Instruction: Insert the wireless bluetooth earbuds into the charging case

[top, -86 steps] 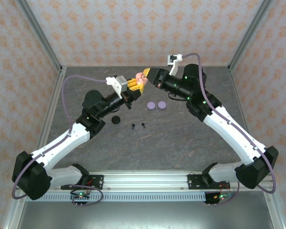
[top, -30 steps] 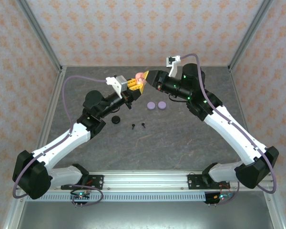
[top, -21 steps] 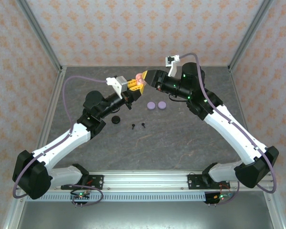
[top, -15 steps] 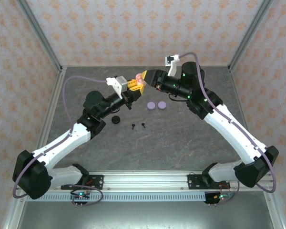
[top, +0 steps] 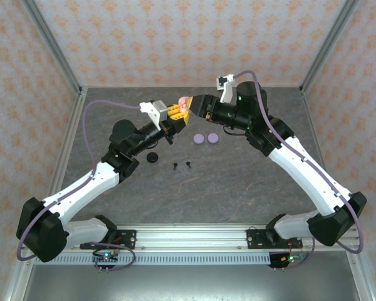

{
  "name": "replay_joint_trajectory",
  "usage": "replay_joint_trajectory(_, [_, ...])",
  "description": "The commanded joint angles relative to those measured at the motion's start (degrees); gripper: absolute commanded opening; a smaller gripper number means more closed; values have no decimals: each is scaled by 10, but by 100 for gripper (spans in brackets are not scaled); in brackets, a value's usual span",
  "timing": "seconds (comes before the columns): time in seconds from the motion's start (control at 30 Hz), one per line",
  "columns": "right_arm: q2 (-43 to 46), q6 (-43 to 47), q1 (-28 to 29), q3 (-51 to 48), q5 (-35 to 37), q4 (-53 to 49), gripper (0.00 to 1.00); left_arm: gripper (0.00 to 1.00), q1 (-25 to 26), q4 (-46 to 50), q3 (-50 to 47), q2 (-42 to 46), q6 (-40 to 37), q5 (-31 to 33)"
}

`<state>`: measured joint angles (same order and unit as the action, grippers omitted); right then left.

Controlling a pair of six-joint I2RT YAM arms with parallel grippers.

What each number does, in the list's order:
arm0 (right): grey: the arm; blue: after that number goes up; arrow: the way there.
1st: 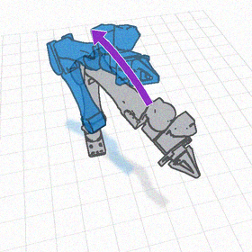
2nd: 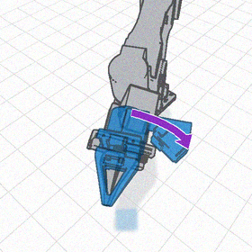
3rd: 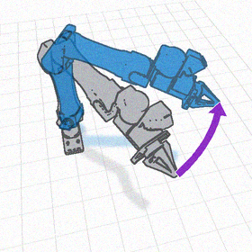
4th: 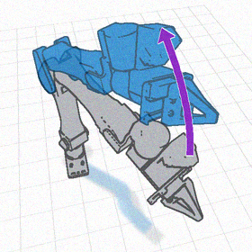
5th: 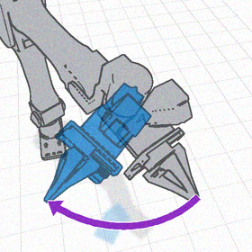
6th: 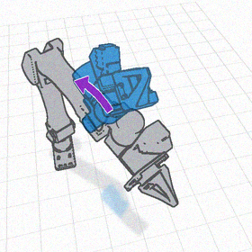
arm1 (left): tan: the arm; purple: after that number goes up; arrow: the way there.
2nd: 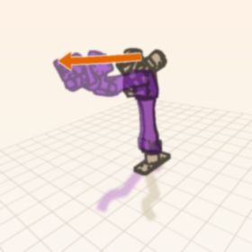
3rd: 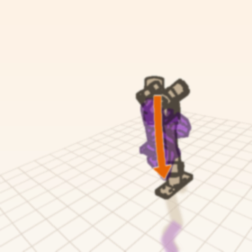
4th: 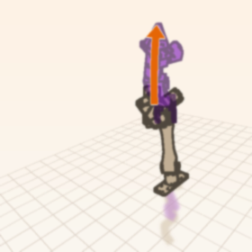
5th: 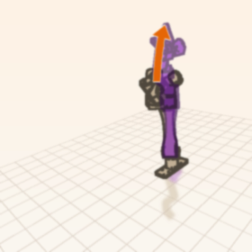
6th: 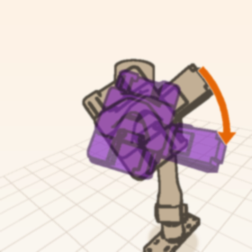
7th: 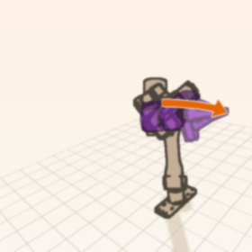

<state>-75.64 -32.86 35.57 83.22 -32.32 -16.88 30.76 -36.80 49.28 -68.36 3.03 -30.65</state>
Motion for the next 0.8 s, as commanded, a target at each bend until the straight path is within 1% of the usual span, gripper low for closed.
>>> replay_joint_trajectory(0.0, [20,17,-6,9,9,-15,49,0,6,-30,-3,19,-2,1])
replay_joint_trajectory(0.17, [19,9,-10,6,1,-14,46,0,6,-29,-4,20,-2,2])
replay_joint_trajectory(0.3, [27,1,-16,-1,-9,7,49,0,6,-27,-5,23,-1,1])
replay_joint_trajectory(0.37, [37,-4,-26,-7,-22,22,53,0,5,-25,-5,26,-1,-1])
replay_joint_trajectory(0.43, [46,-22,-44,-25,-47,63,58,0,6,-23,-5,29,0,-9])
replay_joint_trajectory(0.5, [48,-50,-60,-43,-92,116,64,0,6,-21,-5,31,3,-22])
replay_joint_trajectory(0.57, [37,-56,-62,-38,-128,129,68,0,6,-21,-5,34,6,-30])
replay_joint_trajectory(0.67, [16,-55,-63,-25,-168,124,69,0,6,-23,-8,38,9,-32])
replay_joint_trajectory(0.77, [1,-64,-62,-19,-191,135,70,0,6,-30,-9,35,16,-37])
